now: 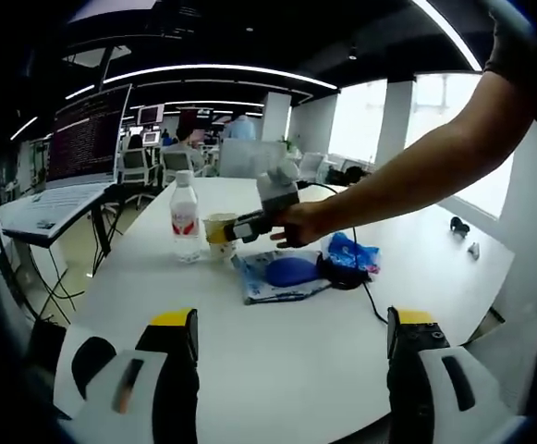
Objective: Arrange the tabletop items into an orderly group along one side of the table until the central work area is clear of visible clutter.
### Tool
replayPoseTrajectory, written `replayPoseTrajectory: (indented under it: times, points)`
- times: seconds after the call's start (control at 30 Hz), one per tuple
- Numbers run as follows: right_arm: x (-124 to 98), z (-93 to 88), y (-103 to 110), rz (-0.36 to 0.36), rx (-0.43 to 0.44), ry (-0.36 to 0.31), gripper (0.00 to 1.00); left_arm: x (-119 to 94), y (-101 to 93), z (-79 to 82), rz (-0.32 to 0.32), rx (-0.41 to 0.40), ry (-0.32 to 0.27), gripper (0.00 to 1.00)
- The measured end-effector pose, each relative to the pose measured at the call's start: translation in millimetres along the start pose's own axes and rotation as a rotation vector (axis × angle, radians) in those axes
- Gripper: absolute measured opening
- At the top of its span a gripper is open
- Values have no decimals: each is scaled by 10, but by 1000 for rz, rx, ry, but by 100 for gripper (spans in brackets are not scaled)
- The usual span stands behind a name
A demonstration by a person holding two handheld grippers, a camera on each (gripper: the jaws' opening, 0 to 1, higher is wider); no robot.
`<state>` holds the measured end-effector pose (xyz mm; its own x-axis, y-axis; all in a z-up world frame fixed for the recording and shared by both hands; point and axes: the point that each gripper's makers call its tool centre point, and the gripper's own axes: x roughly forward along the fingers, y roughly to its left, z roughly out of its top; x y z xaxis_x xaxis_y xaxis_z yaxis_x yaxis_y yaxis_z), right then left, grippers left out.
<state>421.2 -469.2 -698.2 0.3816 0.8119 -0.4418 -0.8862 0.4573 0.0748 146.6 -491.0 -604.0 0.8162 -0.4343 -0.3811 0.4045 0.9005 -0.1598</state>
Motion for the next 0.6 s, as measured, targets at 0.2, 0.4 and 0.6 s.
replayPoseTrajectory:
  times: [0.2,0.4,0.6]
  points:
    - [16,4,-20,-5,14,3,40,-31,58,62,22,6,-7,83]
    - [33,1,-32,-1,-12,27,41,-29,46,67,23,14,-1,82]
    - [19,-28,-30,2,-43,59,41,-28,34,87,22,16,-3,82]
